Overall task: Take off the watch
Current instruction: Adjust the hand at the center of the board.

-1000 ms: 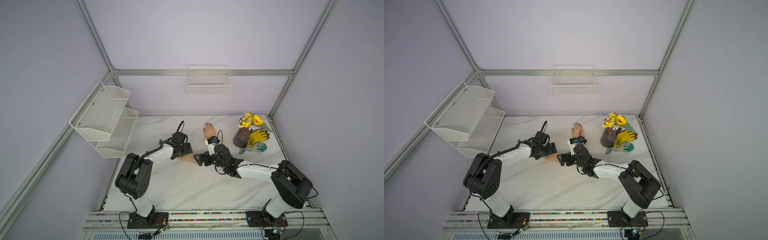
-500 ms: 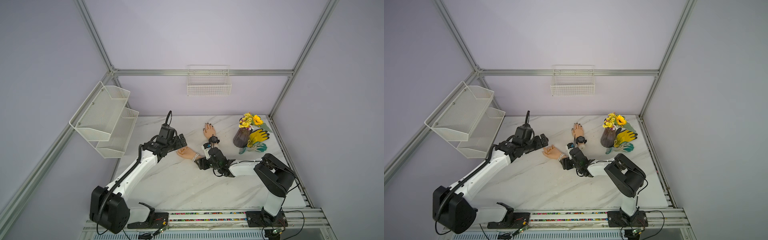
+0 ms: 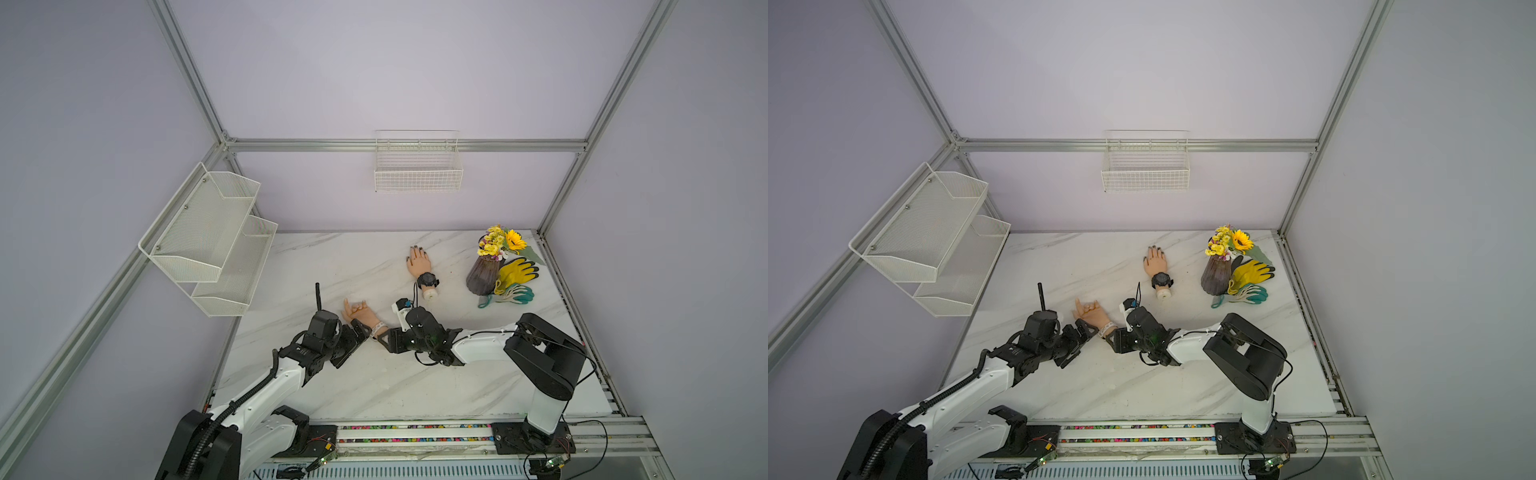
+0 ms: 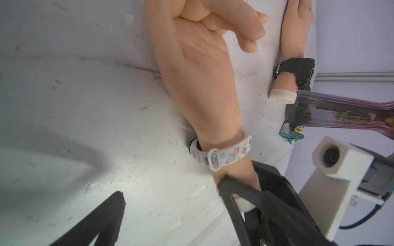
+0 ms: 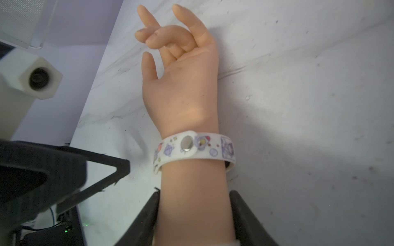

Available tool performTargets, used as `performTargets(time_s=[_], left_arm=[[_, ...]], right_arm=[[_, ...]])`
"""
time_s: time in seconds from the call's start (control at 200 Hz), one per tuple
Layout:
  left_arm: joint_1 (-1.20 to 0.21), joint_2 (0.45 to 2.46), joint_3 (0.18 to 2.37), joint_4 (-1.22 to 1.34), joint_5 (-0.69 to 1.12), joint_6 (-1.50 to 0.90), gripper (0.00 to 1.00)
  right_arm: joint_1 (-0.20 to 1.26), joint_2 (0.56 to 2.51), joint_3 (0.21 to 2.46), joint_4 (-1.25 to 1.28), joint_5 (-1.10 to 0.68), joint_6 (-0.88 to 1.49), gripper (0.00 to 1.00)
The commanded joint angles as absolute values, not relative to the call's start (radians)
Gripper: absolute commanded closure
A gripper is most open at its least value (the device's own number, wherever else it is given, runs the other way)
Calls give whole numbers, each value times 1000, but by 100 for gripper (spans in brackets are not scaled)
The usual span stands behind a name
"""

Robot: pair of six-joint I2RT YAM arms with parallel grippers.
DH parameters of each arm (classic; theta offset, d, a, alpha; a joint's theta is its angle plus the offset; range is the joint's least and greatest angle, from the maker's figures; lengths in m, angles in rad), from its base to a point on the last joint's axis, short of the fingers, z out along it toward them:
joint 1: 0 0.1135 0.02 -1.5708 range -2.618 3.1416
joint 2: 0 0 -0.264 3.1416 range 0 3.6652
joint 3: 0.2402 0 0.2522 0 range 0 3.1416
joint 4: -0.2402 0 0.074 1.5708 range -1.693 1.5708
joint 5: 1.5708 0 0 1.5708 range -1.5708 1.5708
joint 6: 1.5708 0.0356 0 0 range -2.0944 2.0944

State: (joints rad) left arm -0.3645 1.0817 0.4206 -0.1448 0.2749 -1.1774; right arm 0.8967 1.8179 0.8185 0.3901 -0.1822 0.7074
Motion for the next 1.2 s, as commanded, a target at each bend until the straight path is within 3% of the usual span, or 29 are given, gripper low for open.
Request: performTargets(time_s=[0.0, 0.13, 0.325, 0.41, 0.515, 0.65, 0.925, 1.085, 1.195], left_arm=[[-344, 1151, 388, 88, 333, -1283, 0], [-311, 1221, 355, 223, 363, -1299, 6], [-277, 1238, 322, 264, 300, -1313, 27], [-269, 1231, 324, 232, 265, -1303, 36], [-261, 1244, 328, 226, 247, -1288, 44], [-255, 1302, 334, 284, 270, -1277, 50], [-253, 1441, 344, 478, 345, -1289, 53], [-250, 1461, 356, 504, 336, -1300, 34], [-244, 1465, 366, 523, 329, -1312, 48]], right_arm=[[919, 1824, 792, 442, -212, 837, 57], [935, 1806, 790, 432, -170, 842, 52], [961, 1791, 815, 362, -95, 776, 42], [969, 1778, 819, 344, -80, 756, 34], [972, 1722, 824, 306, -29, 745, 16], [968, 1592, 837, 259, 54, 725, 3], [853, 1566, 946, 219, -69, 650, 3], [812, 1632, 967, 196, -88, 637, 5], [805, 1665, 983, 194, -87, 627, 6]])
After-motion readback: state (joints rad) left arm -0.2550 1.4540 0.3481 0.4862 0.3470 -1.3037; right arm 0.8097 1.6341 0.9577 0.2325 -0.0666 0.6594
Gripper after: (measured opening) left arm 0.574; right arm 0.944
